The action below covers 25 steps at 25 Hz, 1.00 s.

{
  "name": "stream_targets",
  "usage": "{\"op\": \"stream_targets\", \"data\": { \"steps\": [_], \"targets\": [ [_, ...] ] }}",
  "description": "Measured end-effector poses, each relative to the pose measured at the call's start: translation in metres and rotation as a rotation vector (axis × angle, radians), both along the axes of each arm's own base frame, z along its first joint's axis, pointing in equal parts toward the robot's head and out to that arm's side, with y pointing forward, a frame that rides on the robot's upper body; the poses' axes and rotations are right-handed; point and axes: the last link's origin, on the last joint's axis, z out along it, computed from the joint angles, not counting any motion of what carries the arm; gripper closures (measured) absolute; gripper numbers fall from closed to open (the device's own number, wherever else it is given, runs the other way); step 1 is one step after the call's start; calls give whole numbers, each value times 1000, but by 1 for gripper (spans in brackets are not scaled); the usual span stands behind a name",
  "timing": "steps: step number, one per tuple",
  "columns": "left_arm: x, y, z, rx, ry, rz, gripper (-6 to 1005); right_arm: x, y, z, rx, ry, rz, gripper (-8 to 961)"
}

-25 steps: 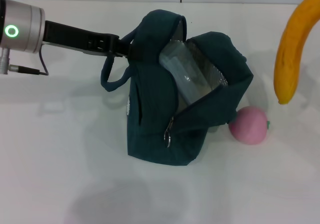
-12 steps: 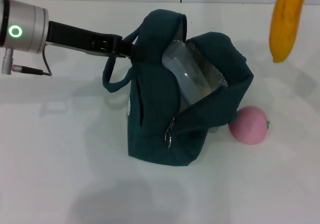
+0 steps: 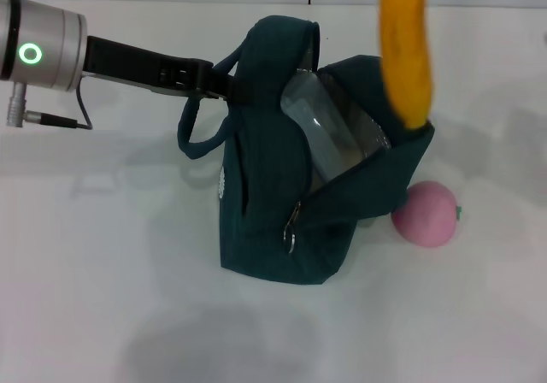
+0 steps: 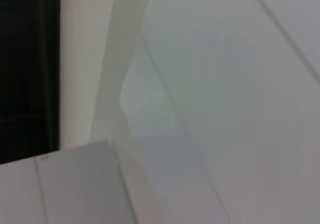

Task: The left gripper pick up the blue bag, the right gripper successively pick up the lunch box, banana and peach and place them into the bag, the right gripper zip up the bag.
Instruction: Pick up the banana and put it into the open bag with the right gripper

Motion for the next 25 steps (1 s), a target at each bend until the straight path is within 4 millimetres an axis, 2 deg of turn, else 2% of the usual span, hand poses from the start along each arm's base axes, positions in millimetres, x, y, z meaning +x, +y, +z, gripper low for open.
{"op": "stream_targets", "data": {
  "steps": [10,25],
  "targets": [
    [1,-1,-3,-4,-5,-2,956,-21,1,-31,-61,-66,58,579],
    [-1,-4,-6,-12,-13,6,957,-43,-9,-55,8,-113,187,581]
  ]
}}
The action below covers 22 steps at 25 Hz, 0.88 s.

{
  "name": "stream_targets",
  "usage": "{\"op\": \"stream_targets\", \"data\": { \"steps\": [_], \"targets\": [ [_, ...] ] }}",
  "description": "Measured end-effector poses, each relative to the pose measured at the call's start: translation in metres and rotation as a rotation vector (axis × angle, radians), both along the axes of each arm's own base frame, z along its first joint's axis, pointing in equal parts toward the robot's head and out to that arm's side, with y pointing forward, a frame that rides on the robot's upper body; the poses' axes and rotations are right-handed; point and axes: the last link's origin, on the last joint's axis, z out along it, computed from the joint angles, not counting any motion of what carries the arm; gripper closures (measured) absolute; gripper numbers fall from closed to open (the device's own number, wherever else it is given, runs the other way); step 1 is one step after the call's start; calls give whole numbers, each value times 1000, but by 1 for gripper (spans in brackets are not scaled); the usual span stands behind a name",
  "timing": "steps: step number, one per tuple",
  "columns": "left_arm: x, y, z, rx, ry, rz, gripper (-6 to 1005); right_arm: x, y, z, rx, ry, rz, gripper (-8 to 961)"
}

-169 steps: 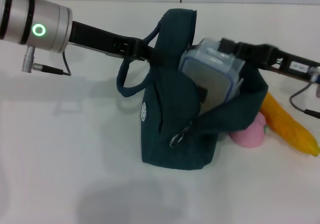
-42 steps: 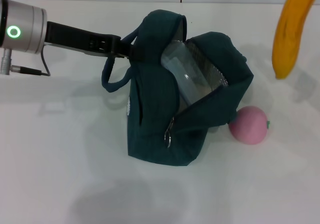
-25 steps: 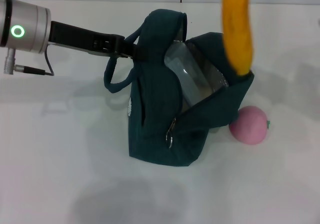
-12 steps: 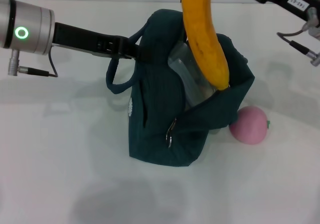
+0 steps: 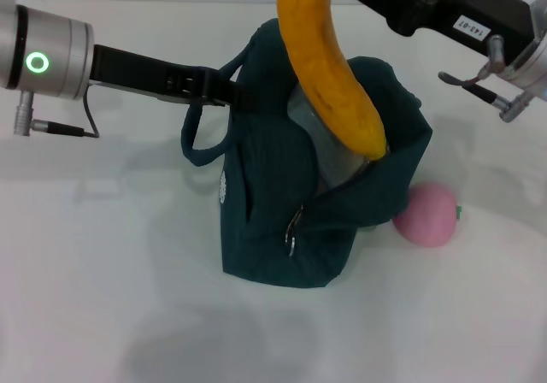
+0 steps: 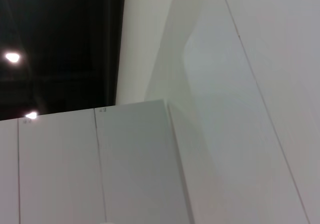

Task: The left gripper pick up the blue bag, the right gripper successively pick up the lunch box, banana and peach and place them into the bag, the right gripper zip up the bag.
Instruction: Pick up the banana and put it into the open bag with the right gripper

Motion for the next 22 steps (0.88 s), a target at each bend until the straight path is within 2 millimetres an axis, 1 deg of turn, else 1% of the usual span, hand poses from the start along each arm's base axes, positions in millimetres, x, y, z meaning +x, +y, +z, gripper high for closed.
{"op": "stream_targets", "data": {
  "steps": [11,16,22],
  "targets": [
    [-3,-3,-1,-10,-3,8,956,-5,-4,3,22,10,47,583],
    [-3,-4,-2,-13,-5,12,956,-1,-5,3,75,-7,57,583],
    [0,-2,-4,-22,-10,10,957,5,-11,-3,130,-42,86,583]
  ]
}}
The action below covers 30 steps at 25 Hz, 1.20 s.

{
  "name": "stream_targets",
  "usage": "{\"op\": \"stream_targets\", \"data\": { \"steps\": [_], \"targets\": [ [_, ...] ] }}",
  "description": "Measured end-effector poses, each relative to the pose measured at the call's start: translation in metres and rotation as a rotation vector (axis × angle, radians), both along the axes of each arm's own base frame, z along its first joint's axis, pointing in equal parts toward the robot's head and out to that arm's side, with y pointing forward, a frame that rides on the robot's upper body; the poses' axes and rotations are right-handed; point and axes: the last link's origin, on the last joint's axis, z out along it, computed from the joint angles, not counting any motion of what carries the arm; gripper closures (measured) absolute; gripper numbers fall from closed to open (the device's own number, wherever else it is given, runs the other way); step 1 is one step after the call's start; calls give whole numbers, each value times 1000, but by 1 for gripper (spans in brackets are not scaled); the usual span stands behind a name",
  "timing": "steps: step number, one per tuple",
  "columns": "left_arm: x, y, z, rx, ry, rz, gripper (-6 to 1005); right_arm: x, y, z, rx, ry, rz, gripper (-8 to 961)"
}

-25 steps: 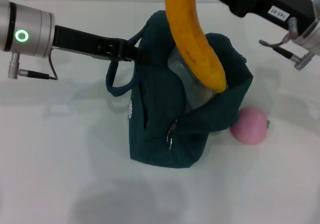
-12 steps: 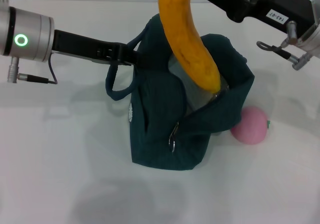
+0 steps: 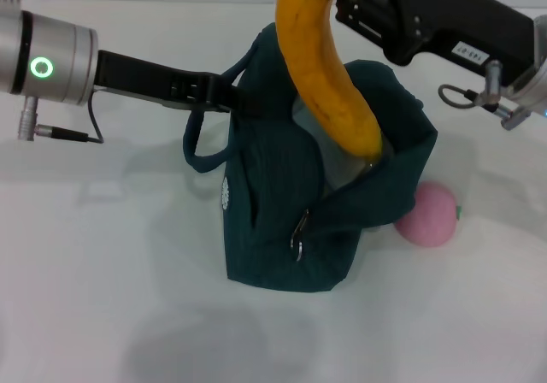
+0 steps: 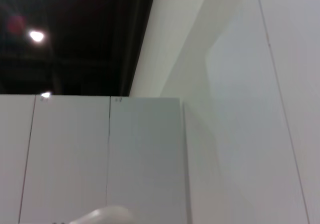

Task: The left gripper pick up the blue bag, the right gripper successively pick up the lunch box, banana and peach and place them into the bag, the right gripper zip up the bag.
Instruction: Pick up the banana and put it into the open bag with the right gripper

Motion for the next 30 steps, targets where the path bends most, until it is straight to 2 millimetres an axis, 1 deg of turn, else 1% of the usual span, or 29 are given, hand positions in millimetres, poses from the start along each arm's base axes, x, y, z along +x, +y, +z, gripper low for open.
{"op": "stream_targets", "data": {
  "steps": [6,9,12,17,22,24,25,30],
  "targets": [
    [3,2,2,4,-1,-5,957,3,-6,-6,16,-20,20,584],
    [3,3,3,6,-1,-7,957,2,-9,-10,0,-17,21,584],
    [3,3,4,9,-2,-6,957,6,-13,-13,-12,-19,17,585],
    [1,4,6,12,3,-2,956,20,-21,-12,-15,-13,-17,586],
    [-2,4,9,16,5,5,956,39,-33,-8,-19,-7,-54,587],
    [-2,4,9,16,5,9,956,41,-34,-7,-18,-7,-59,587],
    [-2,4,9,16,5,11,956,48,-36,-6,-20,-14,-78,587],
    [-2,3,10,11,7,13,957,64,-42,-8,-59,-63,-111,588]
  ]
}}
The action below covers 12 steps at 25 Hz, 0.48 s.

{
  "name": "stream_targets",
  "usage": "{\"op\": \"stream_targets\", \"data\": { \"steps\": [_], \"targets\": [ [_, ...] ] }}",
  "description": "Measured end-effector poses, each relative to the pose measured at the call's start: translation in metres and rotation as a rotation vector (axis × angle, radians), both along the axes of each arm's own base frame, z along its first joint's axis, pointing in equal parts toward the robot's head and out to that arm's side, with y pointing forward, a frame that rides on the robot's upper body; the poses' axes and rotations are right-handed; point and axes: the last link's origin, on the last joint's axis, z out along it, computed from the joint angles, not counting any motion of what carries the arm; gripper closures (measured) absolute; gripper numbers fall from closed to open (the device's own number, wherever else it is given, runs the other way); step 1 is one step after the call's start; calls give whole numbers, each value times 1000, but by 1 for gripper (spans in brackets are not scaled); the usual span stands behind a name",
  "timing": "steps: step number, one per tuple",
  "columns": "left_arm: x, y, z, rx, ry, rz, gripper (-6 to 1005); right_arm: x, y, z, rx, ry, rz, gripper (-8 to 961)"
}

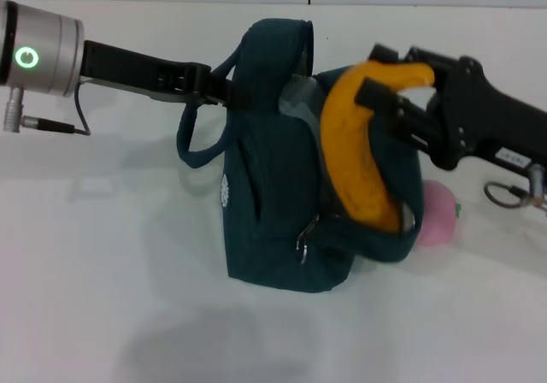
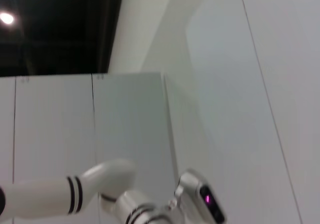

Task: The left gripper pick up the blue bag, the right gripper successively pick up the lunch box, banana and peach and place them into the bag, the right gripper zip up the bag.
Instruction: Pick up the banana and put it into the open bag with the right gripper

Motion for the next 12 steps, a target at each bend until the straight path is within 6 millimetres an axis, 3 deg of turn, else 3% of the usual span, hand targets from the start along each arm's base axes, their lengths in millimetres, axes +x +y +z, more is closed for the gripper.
{"op": "stream_targets", "data": {
  "steps": [6,12],
  "targets": [
    [0,-2,1,-20,-3,6,957,18,0,-1,-89,-92,-62,589],
    [1,-5,-1,-35,-5,5,956,18,4,3,-32,-78,-73,590]
  ]
}}
